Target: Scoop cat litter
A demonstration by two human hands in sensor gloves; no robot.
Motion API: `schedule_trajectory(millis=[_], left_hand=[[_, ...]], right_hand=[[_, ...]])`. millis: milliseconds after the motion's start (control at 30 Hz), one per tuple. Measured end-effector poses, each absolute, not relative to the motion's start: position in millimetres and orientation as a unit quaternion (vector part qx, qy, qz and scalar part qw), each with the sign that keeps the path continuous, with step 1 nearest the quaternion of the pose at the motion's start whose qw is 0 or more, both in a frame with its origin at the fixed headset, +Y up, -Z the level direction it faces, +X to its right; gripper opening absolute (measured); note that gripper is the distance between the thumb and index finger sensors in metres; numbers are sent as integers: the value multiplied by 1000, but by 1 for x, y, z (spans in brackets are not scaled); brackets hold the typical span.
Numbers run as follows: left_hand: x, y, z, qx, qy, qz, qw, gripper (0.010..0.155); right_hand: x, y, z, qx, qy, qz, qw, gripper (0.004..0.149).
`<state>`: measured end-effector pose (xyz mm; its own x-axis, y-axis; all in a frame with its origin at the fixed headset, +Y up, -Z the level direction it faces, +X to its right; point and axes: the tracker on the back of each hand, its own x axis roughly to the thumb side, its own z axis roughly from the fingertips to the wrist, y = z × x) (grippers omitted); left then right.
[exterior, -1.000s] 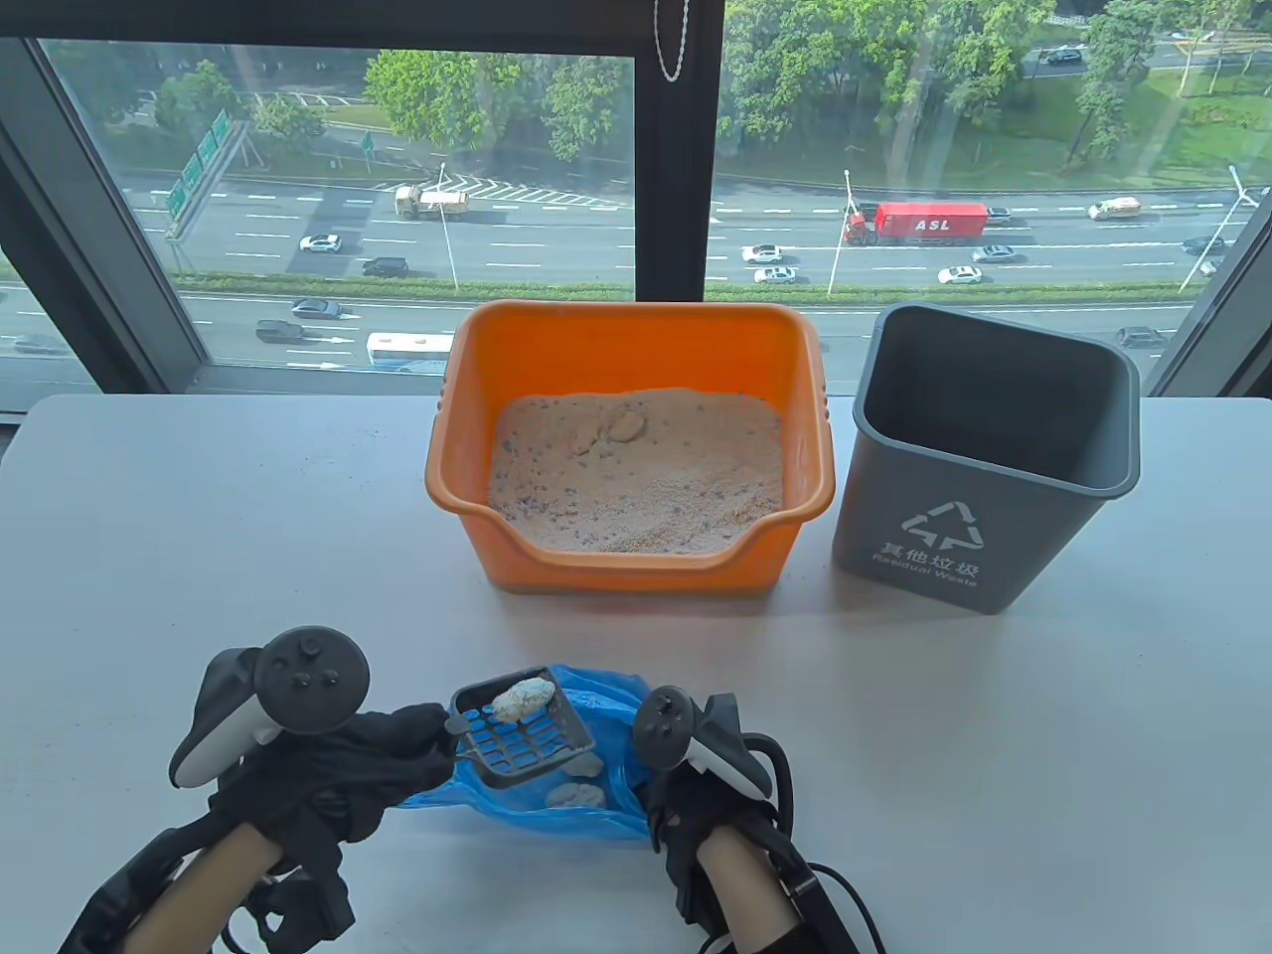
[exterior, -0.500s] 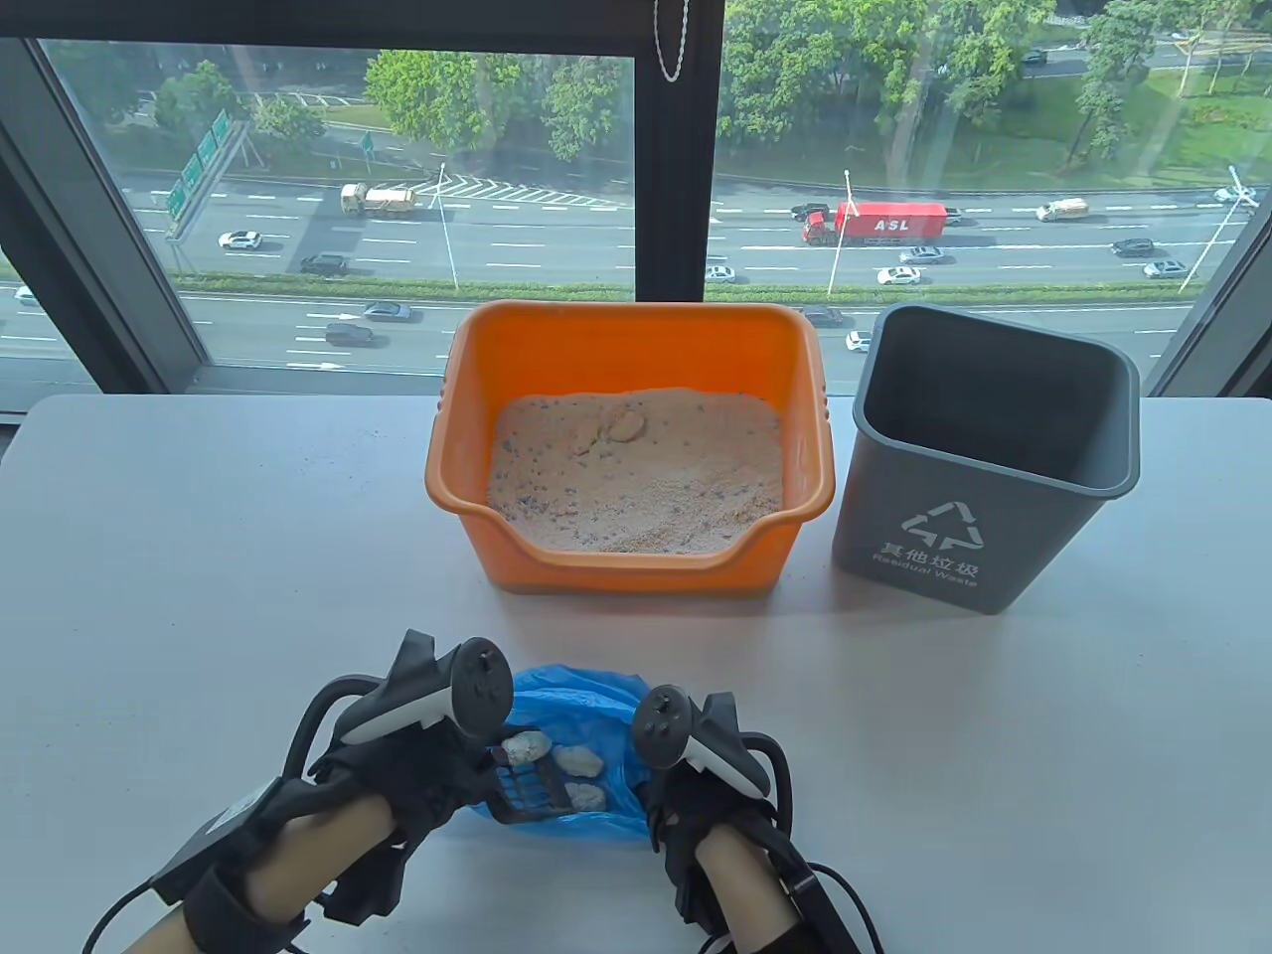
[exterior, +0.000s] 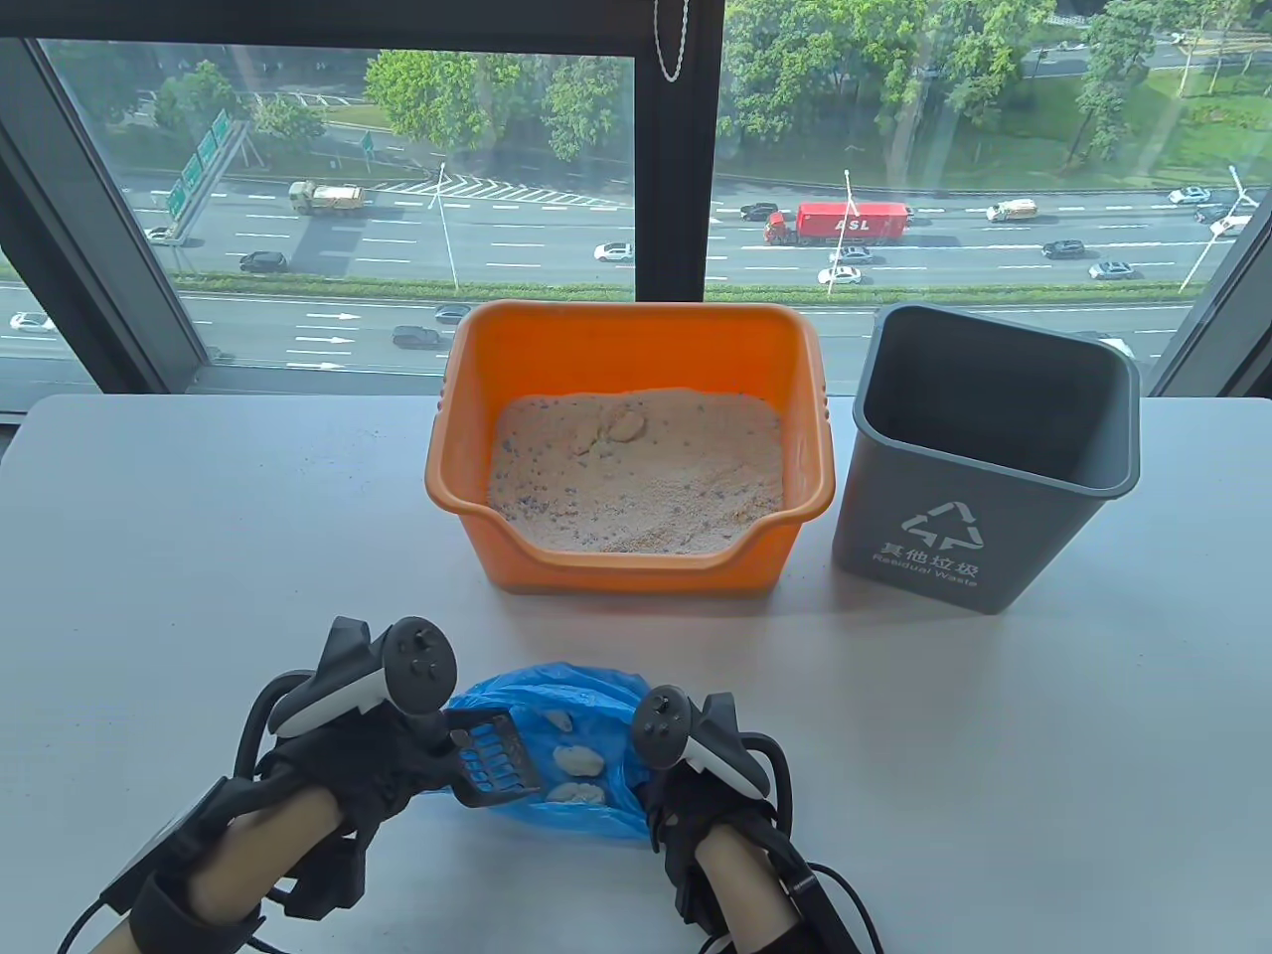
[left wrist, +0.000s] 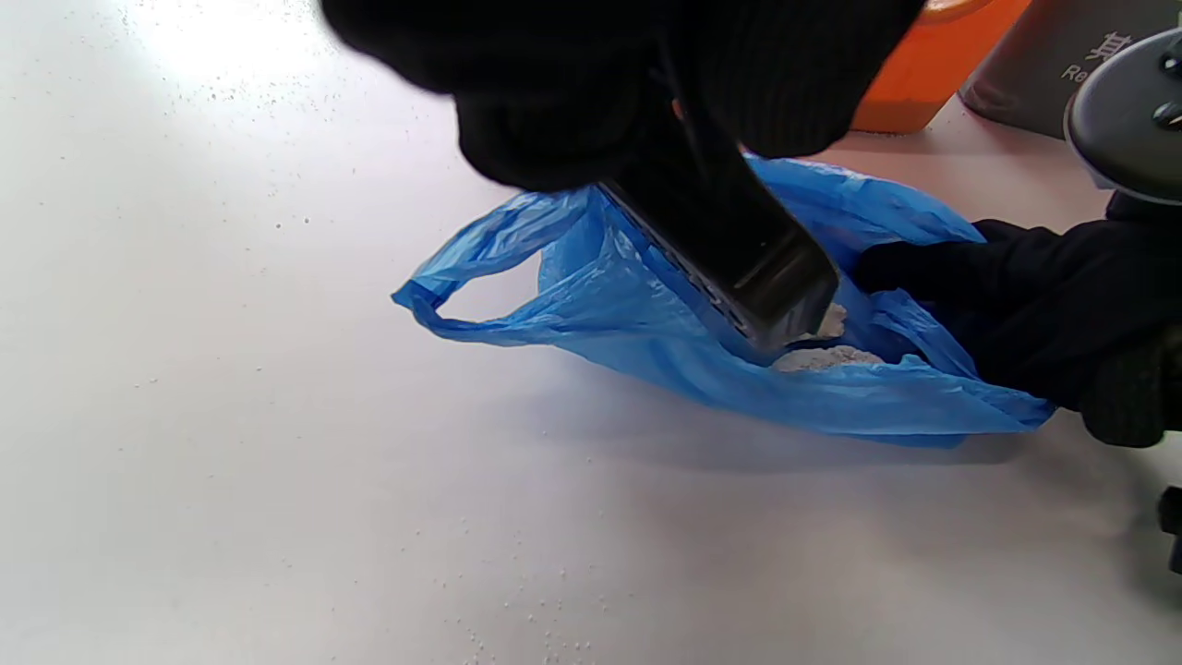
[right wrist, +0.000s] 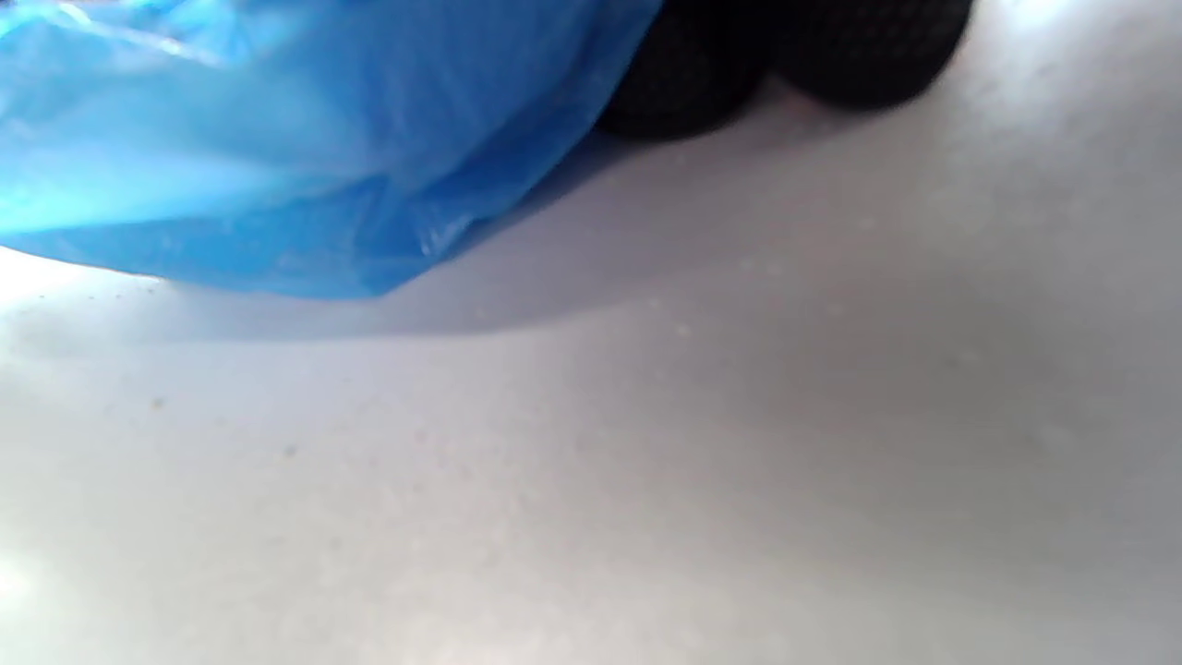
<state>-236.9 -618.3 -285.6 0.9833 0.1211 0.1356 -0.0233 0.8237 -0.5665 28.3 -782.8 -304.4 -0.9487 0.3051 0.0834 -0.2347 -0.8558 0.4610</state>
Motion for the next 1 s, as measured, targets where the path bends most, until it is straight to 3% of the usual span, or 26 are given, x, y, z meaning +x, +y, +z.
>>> schedule_trajectory(millis=[233,400,767,1000], left_hand=[[-265,-591,-272,-245,-126,166,947,64],[-260,-584,-282,-203,-117,185,954,64],[-177,-599,-363,-142,-69,203,966,64],[-130,-633,-431,-178,54,211,959,65]], right_hand=[[28,-783,-304,78,227,960,141,67],[28,-783,-304,78,227,960,142,67],[28,-783,-304,77,227,960,147,67],[29,-783,-304,78,229,959,150,67]])
